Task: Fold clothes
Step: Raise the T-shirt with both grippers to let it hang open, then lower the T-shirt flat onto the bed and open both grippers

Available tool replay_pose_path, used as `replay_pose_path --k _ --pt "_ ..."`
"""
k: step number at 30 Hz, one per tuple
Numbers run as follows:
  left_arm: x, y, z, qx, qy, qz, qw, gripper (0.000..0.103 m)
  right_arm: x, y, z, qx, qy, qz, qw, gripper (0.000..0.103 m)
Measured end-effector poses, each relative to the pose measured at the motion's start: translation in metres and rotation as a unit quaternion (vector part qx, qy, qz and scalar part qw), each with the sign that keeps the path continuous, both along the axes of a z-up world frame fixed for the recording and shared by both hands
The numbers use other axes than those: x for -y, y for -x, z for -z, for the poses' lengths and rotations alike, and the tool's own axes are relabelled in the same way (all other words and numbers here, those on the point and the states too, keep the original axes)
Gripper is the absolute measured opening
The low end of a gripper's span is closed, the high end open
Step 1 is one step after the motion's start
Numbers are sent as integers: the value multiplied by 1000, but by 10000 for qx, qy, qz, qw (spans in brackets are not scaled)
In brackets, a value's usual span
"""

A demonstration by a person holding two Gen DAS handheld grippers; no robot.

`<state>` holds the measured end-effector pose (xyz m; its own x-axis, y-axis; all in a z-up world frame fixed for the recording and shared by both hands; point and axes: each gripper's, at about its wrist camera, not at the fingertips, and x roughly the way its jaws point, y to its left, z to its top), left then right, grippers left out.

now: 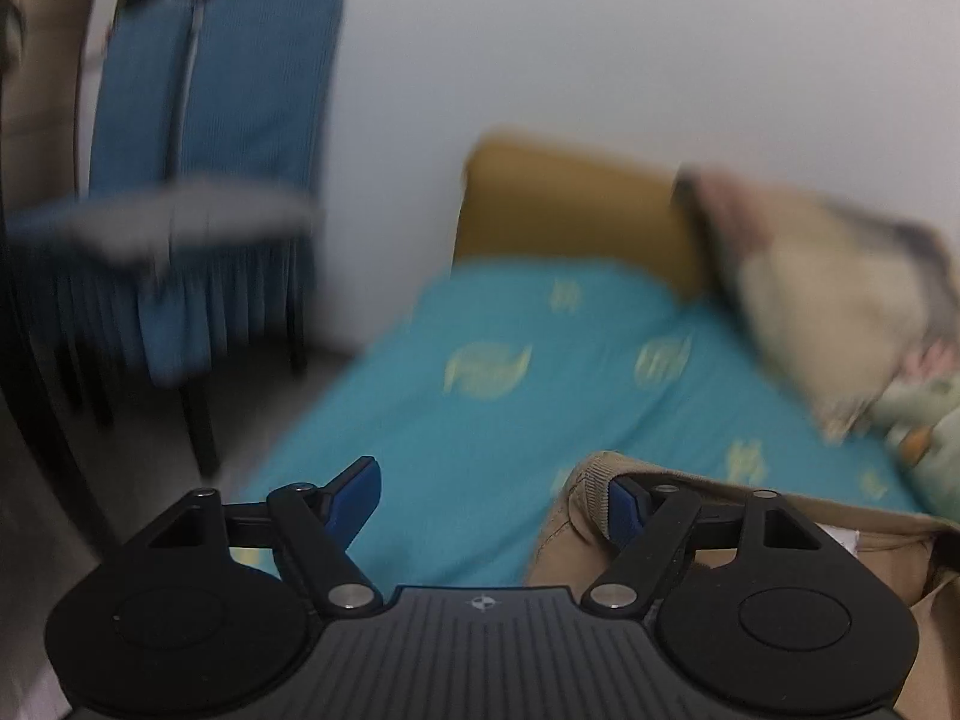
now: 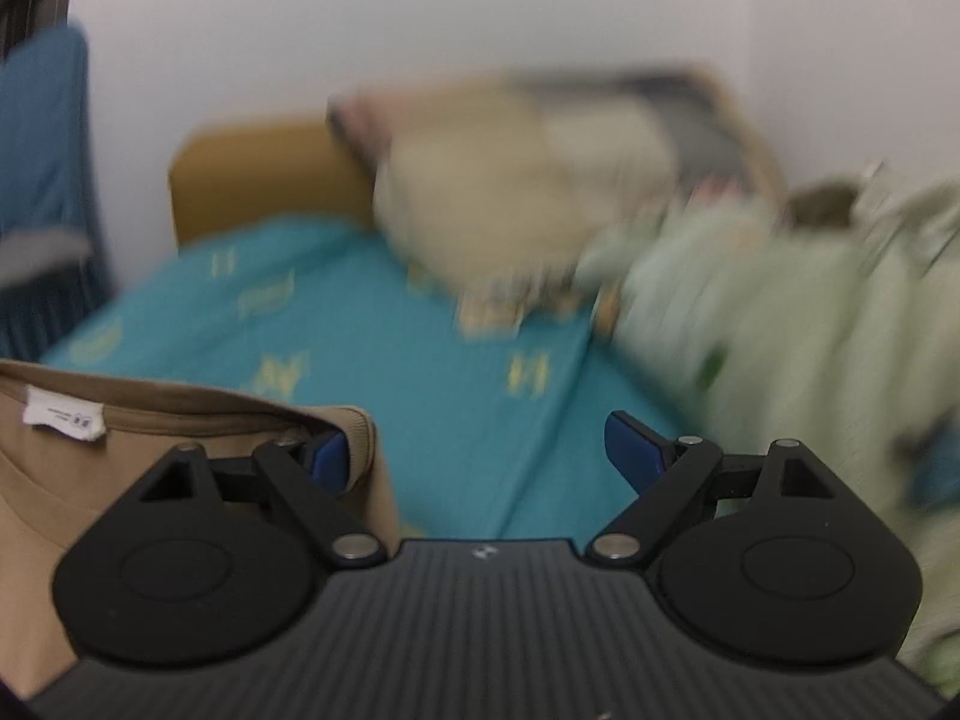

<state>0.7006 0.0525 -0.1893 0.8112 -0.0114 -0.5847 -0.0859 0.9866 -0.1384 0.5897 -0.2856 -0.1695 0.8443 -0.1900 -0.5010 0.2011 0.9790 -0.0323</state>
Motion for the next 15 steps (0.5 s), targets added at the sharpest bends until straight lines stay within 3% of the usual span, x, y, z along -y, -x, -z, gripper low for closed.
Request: replay_pose_path --k 2,6,10,15 --pt "-7 -9 24 -459 29 -8 9989 85 -1 -13 20 -567 -87 -204 9981 87" --pt "-6 -18 23 -993 -373 584 9926 92 4 -24 21 -1220 -590 -616 9889 87" --pt "-7 -1 -10 -1073 -321 1069 9879 93 11 -2 -11 -1131 -1070 -849 9841 87" --pt "-9 78 -68 -502 -227 992 9935 95 4 63 -65 -705 -1207 -843 9866 87"
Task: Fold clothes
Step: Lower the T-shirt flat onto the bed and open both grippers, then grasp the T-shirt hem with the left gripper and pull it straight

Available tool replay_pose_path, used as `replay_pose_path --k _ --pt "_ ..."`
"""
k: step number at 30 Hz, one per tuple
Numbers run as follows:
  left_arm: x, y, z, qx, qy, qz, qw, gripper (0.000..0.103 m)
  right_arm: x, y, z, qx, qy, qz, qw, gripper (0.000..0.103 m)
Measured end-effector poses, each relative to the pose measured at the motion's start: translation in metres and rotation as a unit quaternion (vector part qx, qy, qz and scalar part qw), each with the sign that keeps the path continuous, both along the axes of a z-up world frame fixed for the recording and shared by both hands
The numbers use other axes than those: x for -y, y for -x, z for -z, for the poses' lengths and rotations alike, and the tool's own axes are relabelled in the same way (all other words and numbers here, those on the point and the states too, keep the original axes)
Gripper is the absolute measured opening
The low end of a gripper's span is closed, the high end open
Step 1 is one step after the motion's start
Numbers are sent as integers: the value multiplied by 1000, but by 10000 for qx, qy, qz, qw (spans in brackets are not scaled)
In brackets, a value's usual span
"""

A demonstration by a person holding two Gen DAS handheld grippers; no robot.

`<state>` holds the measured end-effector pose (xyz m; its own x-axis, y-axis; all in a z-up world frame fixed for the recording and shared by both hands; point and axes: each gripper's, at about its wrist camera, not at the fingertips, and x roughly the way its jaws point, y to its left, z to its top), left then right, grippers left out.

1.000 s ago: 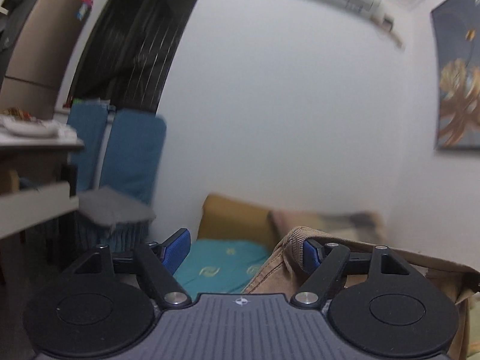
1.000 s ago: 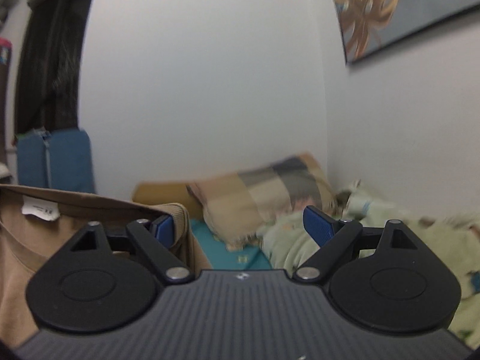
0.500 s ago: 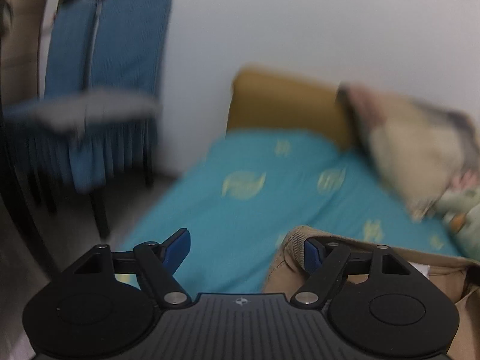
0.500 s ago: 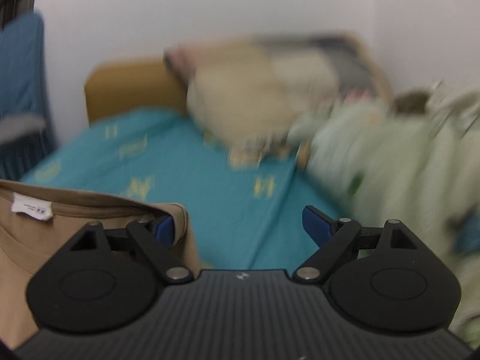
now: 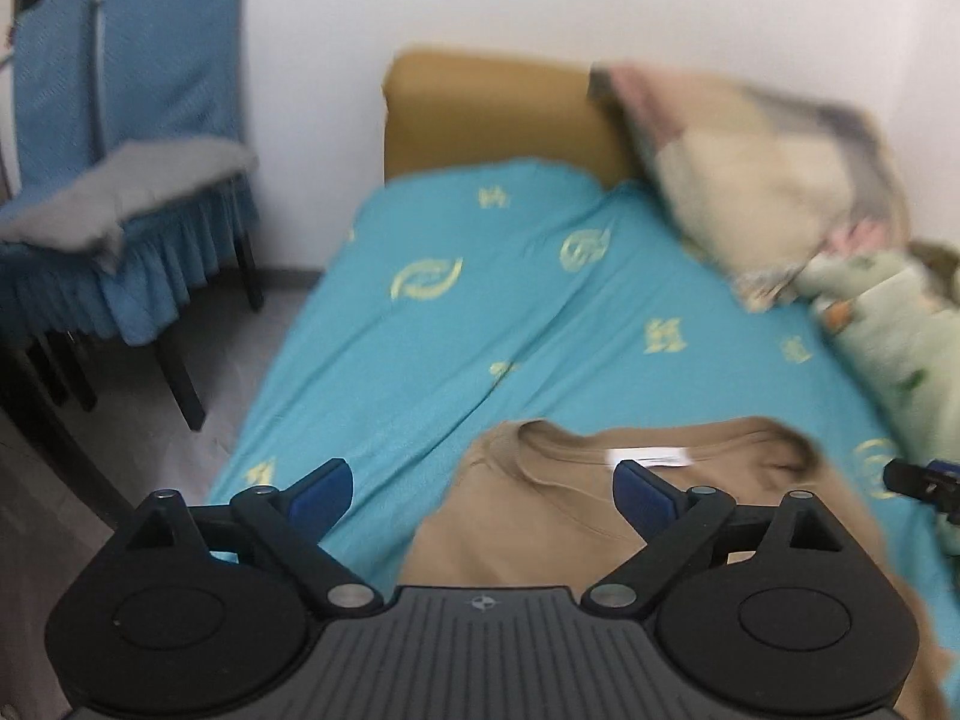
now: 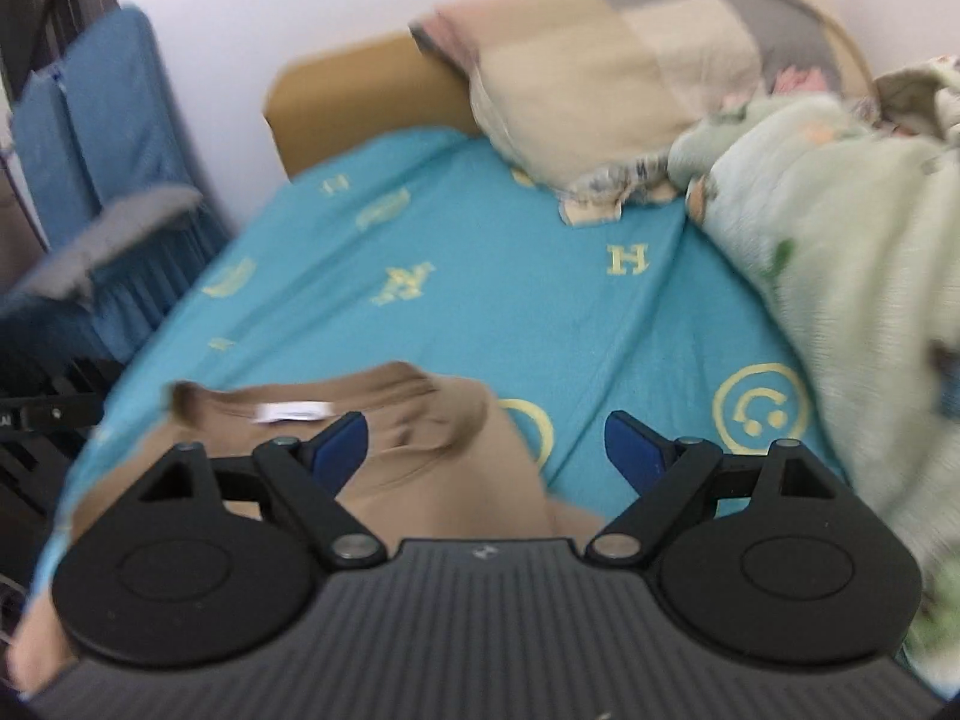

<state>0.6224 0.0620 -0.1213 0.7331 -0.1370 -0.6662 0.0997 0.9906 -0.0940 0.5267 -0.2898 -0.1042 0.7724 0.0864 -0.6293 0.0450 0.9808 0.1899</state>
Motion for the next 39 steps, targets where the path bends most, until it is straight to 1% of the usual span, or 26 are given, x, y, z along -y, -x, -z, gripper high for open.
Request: replay_pose_path --k 2,5,7,10,13,15,16,17,18,19,22,24,25,27,29,30,31,33,36,39 --pt "-5 45 -19 242 189 -58 9995 95 -6 41 -23 220 -10 -26 9998 87" --pt "-10 119 -39 522 570 -262 9967 95 -18 108 -53 472 27 -43 9989 87" --pt "-11 172 -48 632 684 -358 9950 95 -25 158 -70 628 18 -36 9980 87" --pt "-13 253 -56 780 767 -454 9930 95 -35 233 -87 885 40 -18 9961 87" --pt "-16 322 -62 787 857 -620 9913 95 -43 298 -97 1161 153 55 9931 87" --pt "-20 356 -67 690 967 -731 9902 95 -47 333 -100 1253 217 72 9919 87" --pt "-21 372 -70 633 1025 -785 9896 94 -48 347 -103 1215 203 70 9924 87" --pt "-23 389 -72 577 1083 -838 9889 93 -50 356 -108 1069 152 88 9941 87" --pt "-25 401 -74 577 1162 -917 9873 93 -48 365 -115 1022 26 122 9947 87" --pt "-27 411 -77 601 1249 -1008 9852 93 -46 376 -121 1120 -158 142 9935 87" --pt "-40 416 -66 458 1549 -1258 9788 92 -36 396 -124 1194 -540 174 9912 87" --pt "-50 416 -54 343 1783 -1433 9729 91 -27 406 -118 1194 -839 234 9890 87" --pt "-56 413 -44 275 1949 -1529 9684 90 -23 412 -111 1218 -948 272 9876 87" --pt "-69 404 -25 102 2236 -1726 9592 86 -17 419 -93 1216 -979 389 9870 87" --pt "-80 391 -7 -54 2491 -1946 9487 80 -17 420 -70 1076 -979 518 9880 88" --pt "-87 385 2 -115 2629 -2070 9423 79 -15 418 -59 969 -1003 569 9886 81" --pt "-93 379 8 -115 2700 -2161 9382 77 -15 411 -50 835 -1038 548 9896 77" --pt "-103 367 19 -70 2783 -2312 9322 75 -14 396 -33 650 -1061 517 9909 77" --pt "-108 340 33 68 2662 -2349 9348 75 -15 375 -18 644 -984 479 9919 77" --pt "-112 316 51 116 2719 -2300 9344 70 -18 358 -2 608 -1013 408 9922 77"
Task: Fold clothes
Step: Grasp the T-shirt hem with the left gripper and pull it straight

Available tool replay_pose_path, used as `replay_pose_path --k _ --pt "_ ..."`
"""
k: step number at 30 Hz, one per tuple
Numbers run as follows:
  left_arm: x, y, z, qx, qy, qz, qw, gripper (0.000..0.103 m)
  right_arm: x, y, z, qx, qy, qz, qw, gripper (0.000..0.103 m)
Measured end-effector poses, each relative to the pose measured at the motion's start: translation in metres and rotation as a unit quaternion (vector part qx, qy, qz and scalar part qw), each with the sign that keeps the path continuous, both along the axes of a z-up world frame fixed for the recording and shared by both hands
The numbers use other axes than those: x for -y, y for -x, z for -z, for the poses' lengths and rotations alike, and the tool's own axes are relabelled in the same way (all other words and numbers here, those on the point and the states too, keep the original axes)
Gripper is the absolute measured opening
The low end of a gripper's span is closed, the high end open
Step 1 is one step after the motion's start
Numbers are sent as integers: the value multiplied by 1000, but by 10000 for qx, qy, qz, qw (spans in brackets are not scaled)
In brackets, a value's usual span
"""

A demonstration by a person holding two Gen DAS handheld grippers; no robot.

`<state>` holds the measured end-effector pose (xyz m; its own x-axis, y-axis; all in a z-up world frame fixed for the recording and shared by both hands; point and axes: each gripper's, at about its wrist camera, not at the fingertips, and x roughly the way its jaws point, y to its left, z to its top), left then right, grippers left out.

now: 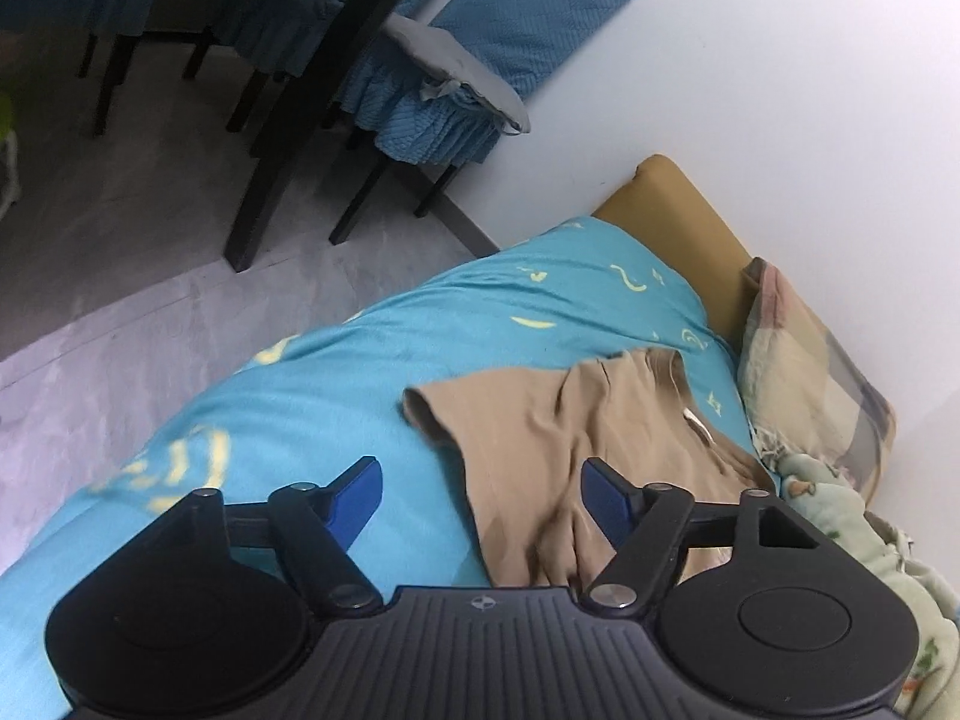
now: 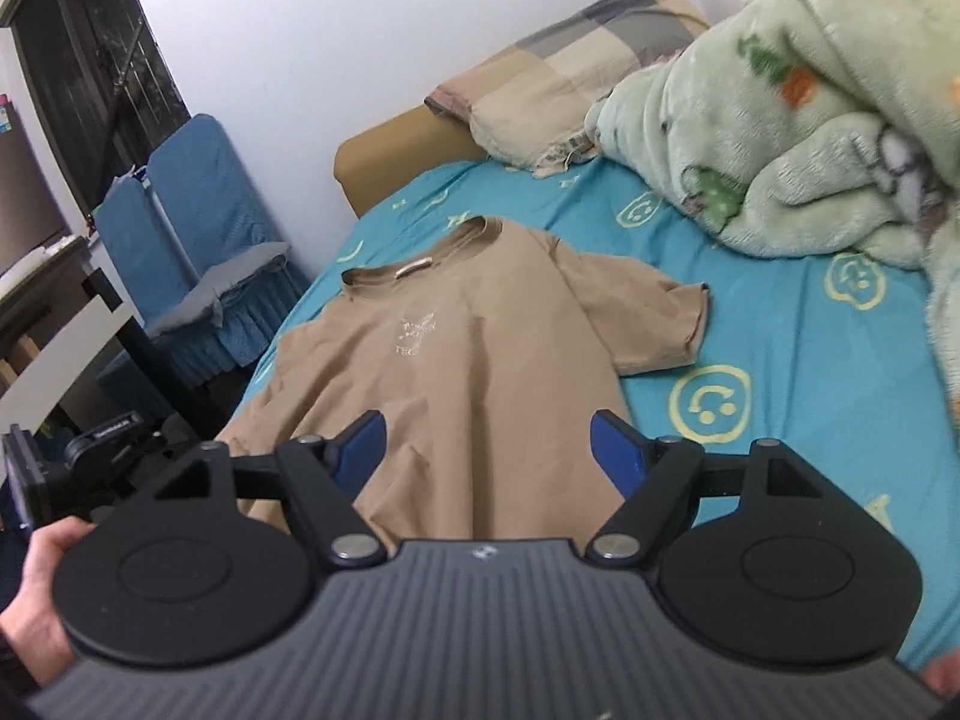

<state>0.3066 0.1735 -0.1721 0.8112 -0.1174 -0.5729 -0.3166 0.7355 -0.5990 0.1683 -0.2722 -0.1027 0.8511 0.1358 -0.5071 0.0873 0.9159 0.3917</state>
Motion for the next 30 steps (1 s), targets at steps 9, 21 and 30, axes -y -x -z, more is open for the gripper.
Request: replay_pose_path --k 9,21,30 --pt "11 -75 12 24 -621 395 9973 13 0 -31 21 -99 179 35 9998 77" --pt "-21 -205 -90 -239 -3195 -137 9472 4 6 -56 32 -170 324 417 9985 77" --pt "1 -170 -56 -1028 -2346 428 9657 39 1 -71 37 -224 529 453 9973 77"
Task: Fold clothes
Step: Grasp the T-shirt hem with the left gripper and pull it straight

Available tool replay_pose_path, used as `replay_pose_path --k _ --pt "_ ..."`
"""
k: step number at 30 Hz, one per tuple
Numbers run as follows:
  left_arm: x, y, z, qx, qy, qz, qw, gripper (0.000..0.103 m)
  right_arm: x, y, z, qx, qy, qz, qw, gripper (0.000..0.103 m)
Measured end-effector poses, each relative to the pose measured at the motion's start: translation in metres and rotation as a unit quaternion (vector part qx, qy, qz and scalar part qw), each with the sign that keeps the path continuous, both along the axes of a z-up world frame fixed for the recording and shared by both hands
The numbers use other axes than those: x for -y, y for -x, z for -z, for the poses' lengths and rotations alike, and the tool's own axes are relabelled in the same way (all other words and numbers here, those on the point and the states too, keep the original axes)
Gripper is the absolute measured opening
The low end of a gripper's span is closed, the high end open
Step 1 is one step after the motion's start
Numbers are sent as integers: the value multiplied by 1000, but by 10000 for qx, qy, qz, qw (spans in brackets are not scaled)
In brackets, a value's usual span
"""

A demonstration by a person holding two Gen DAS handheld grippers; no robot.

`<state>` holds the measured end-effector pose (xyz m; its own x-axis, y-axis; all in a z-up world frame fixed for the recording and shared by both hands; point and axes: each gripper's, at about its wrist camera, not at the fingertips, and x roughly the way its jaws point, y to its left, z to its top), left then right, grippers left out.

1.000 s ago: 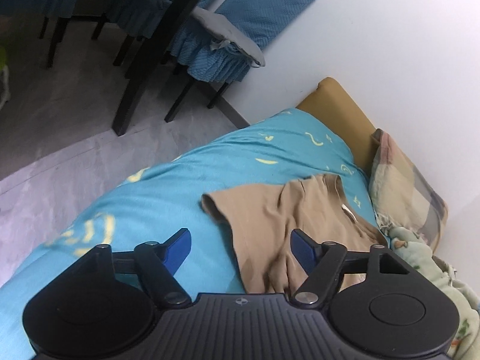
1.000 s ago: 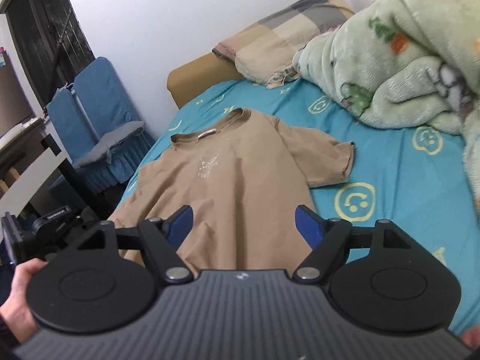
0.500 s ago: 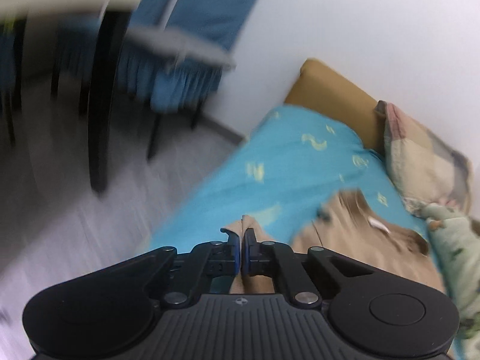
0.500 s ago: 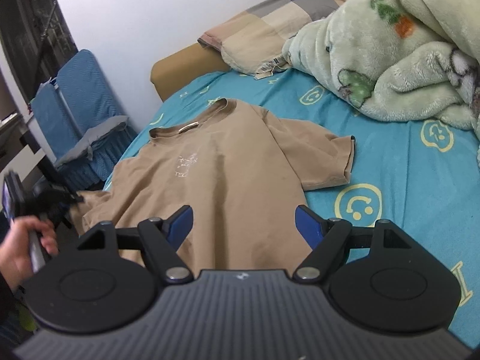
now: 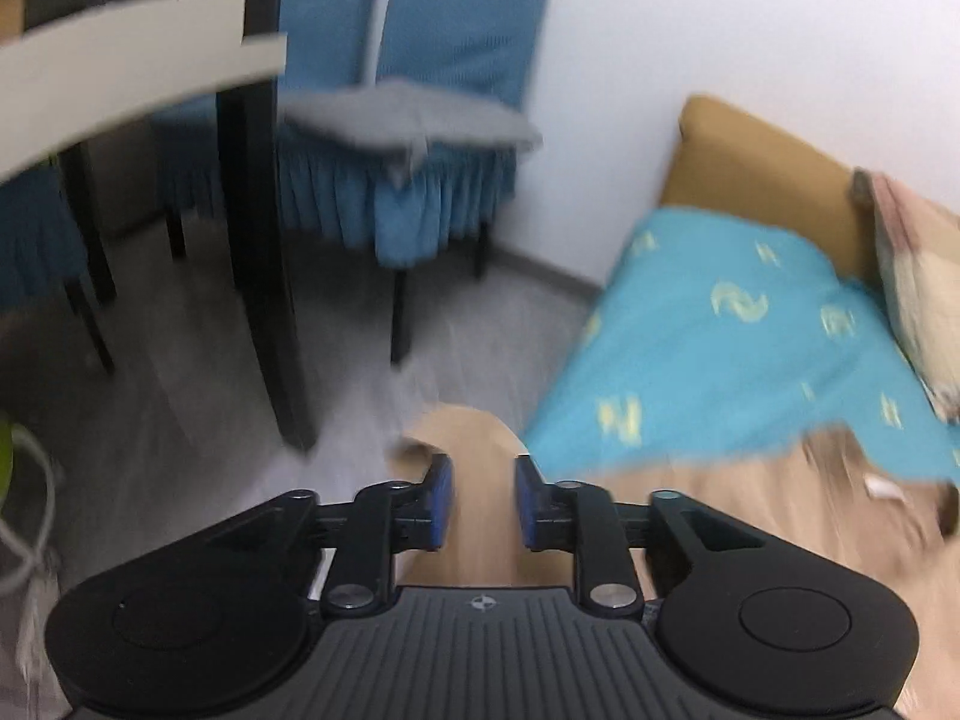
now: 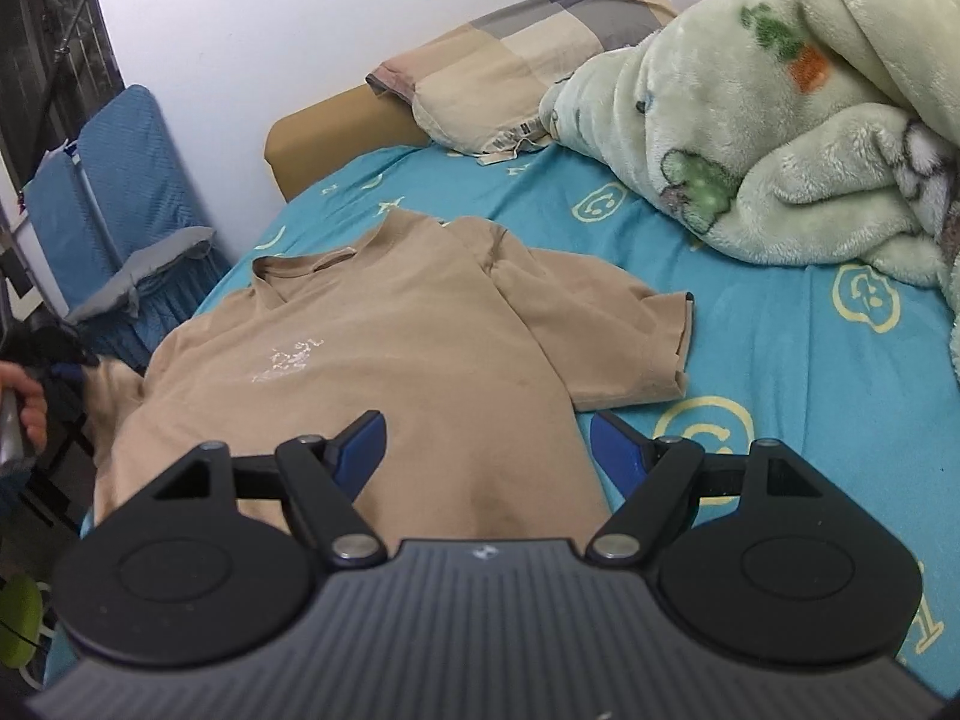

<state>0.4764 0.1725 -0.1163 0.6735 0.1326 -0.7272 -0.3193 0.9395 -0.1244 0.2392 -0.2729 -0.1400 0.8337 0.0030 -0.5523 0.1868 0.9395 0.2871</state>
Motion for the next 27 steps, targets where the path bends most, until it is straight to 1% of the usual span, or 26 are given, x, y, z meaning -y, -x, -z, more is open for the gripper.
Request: replay_pose_path --k 3,5,6,8,11,14,16,17,21,23,25,27 --pt "16 59 -8 -255 49 468 9986 47 -4 1 -3 55 53 -82 9999 77" --pt "30 109 -16 -438 52 735 9963 53 -6 4 -6 111 100 -134 9998 77" --pt "36 136 -19 -526 144 831 9950 53 -7 6 -8 142 124 -161 9997 77" --pt "48 189 -24 -685 444 1016 9915 53 -10 12 -11 193 199 -186 9994 77" --pt "70 265 -29 -840 1001 1270 9833 52 -8 23 -16 259 273 -185 9991 77" --pt "88 320 -22 -994 1509 1269 9753 52 -6 35 -20 297 349 -178 9988 77" --pt "98 346 -13 -1209 1710 1212 9703 51 -4 43 -22 276 437 -150 9985 77" --pt "102 355 -10 -1284 1739 1169 9693 51 -2 49 -21 246 451 -136 9986 77" --pt "117 380 -2 -1456 1713 1143 9677 50 7 71 -20 78 424 -123 9990 77" --pt "128 388 1 -1570 1707 1217 9651 51 13 80 -23 37 243 -90 9997 77" --pt "143 392 4 -1677 1514 1342 9649 51 18 87 -26 72 126 -47 9999 77" --pt "150 390 9 -1692 1256 1306 9688 48 21 90 -29 120 132 -25 9998 77"
